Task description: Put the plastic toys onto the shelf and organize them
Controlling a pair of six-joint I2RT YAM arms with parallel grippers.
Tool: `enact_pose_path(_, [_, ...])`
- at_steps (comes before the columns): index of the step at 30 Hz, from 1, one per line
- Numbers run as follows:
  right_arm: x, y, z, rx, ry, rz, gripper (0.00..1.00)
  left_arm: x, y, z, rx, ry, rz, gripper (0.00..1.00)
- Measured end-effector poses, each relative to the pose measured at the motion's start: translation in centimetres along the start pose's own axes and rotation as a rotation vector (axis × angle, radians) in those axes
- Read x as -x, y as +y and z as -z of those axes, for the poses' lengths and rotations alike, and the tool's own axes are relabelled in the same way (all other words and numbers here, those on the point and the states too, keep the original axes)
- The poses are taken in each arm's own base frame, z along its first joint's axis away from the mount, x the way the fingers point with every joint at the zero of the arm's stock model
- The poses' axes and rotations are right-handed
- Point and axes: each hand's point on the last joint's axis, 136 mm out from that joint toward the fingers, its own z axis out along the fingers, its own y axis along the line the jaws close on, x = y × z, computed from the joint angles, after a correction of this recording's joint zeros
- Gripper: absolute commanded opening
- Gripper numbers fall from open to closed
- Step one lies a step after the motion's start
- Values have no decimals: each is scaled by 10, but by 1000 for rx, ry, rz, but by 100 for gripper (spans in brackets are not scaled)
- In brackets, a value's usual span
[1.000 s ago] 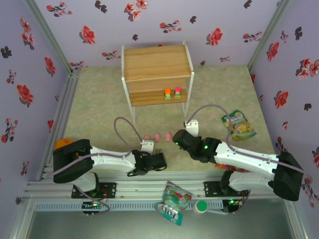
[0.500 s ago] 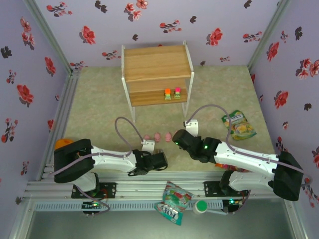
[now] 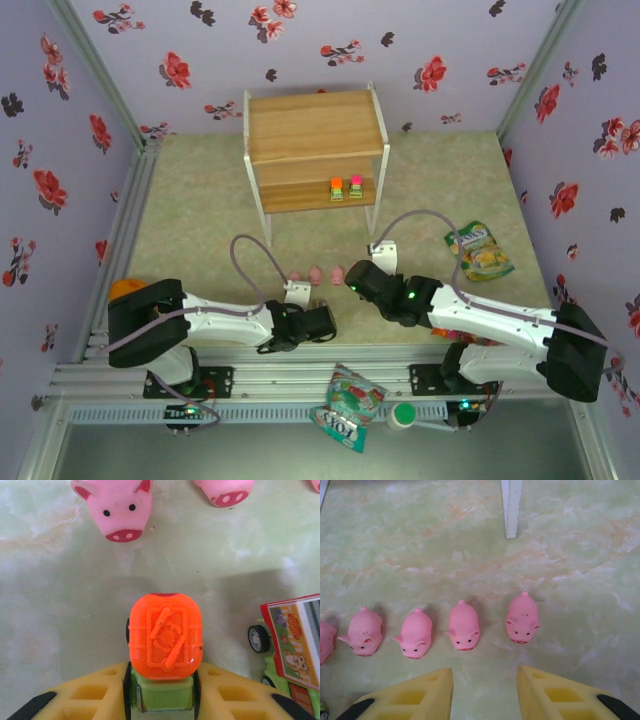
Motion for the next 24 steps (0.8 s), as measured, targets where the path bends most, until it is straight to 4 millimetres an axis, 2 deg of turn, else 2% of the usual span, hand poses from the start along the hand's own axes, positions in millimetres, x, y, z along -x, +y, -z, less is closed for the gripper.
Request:
enact_pose_path(10, [0, 0, 0, -3, -2, 1, 39, 4, 3, 4, 16, -5, -26, 27])
enact_pose_path(18, [2, -1, 1, -6, -12, -2, 38, 37, -10, 28, -15, -73, -15, 27])
enact_pose_path(24, [8, -3, 5, 4, -29, -19, 38, 60, -13, 35, -11, -107, -12, 27])
